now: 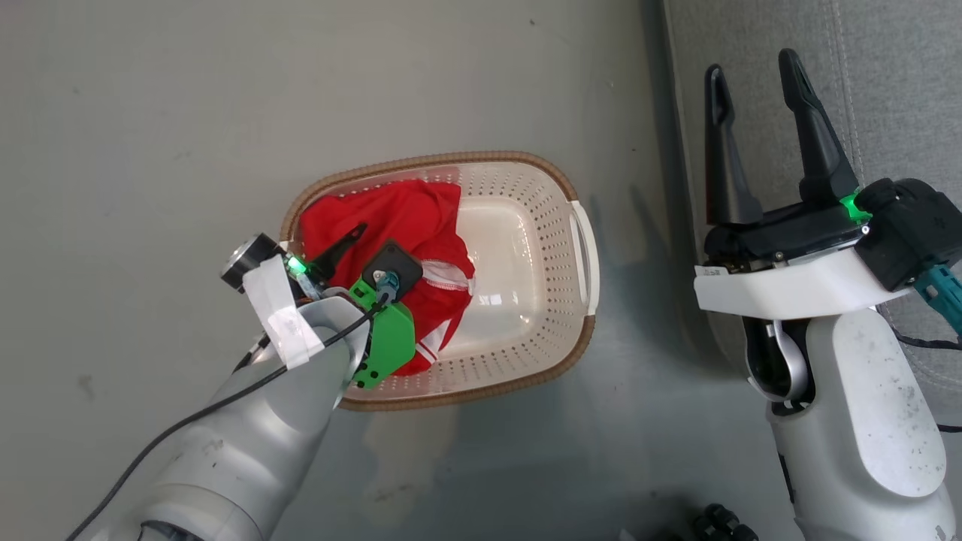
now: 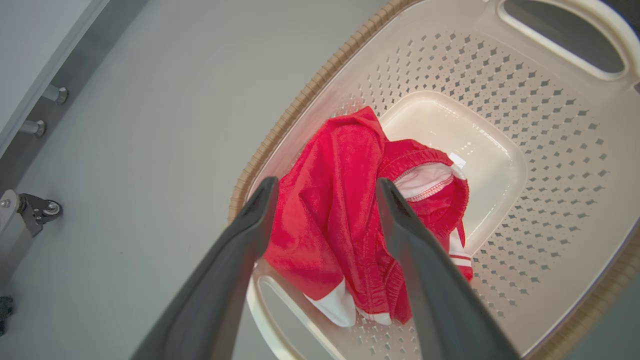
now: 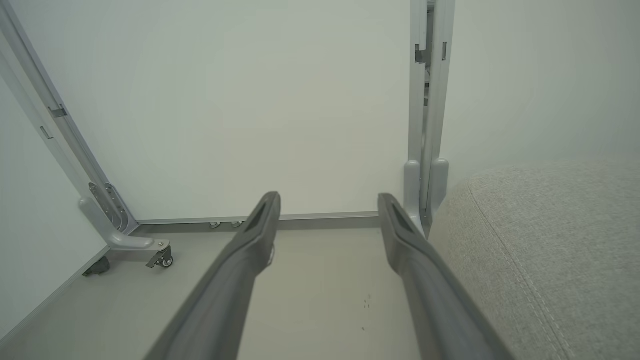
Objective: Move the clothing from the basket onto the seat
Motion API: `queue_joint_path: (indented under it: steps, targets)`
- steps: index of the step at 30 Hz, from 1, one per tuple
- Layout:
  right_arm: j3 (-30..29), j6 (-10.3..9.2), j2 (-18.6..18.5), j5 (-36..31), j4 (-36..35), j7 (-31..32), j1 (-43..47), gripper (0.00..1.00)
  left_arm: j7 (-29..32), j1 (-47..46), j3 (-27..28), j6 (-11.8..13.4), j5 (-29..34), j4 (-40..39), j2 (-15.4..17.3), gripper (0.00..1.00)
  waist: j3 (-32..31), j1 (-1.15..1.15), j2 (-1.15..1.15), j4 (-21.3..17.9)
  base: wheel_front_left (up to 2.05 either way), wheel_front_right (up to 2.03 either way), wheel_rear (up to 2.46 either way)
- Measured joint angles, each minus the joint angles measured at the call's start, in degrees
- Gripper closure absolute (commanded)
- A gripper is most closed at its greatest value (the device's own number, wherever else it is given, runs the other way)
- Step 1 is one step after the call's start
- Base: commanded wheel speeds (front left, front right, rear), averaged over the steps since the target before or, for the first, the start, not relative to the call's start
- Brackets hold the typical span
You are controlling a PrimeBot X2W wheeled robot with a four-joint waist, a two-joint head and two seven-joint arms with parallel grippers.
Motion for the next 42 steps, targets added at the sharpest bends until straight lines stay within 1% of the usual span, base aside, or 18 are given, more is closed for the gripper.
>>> queue_joint_path:
  steps: [6,12,22,27,28,29,30,36,40,42]
  targets:
    - [0.6,-0.01,0.0,1.3,-1.2,0.0,-1.6,0.0,2.9,-4.8,-4.1,-0.6,3.7,5.3,0.3,0.0,6.1,0.0,0.0,-2.5,0.0,0.0,0.0]
    - [1.0,0.0,0.0,2.6,-2.1,0.0,-2.4,0.0,5.3,-7.3,-6.0,-0.5,4.9,7.1,2.2,0.0,11.2,-0.01,0.0,-5.1,0.0,0.0,0.0]
    - [1.5,0.0,0.0,4.4,-2.7,0.0,-3.4,0.0,9.3,-11.1,-6.9,0.7,5.2,7.9,5.2,0.0,17.5,-0.01,0.0,-8.8,0.0,0.0,0.0]
    - [1.8,0.0,0.0,5.0,-2.9,0.0,-3.7,0.0,11.8,-12.3,-7.5,1.0,5.2,8.1,5.9,0.0,19.4,-0.01,0.0,-10.0,0.0,0.0,0.0]
    - [1.8,0.0,0.0,5.0,-3.0,0.0,-3.8,0.0,11.9,-12.5,-7.5,1.0,5.2,8.1,6.0,0.6,19.7,-0.01,0.0,-10.2,0.0,0.0,0.0]
    - [1.8,0.0,0.0,5.0,-3.1,0.0,-3.9,0.0,12.1,-12.7,-7.6,1.0,5.2,8.1,6.1,1.0,19.9,-0.01,0.0,-10.4,0.0,0.0,0.0]
    - [1.8,0.0,0.0,5.0,-3.1,0.0,-4.0,0.0,13.0,-12.9,-8.0,1.0,5.2,8.1,6.2,1.0,20.2,-0.01,0.0,-10.5,0.0,0.0,0.0]
    - [1.2,-0.01,0.0,5.1,-3.0,0.0,-4.5,0.0,13.1,-13.2,-8.7,0.9,5.2,8.2,6.7,1.0,20.4,-0.01,0.0,-10.9,0.0,0.0,0.0]
    - [0.9,0.0,0.0,4.8,-2.7,0.0,-4.5,0.0,10.6,-13.1,-8.4,-0.1,3.9,8.3,6.4,1.0,19.3,-0.01,0.0,-10.5,0.0,0.0,0.0]
    - [0.9,0.0,0.0,4.6,-2.4,0.0,-4.5,0.0,8.6,-12.9,-7.3,-1.0,2.5,8.3,5.8,1.0,18.5,-0.01,0.0,-10.2,0.0,0.0,0.0]
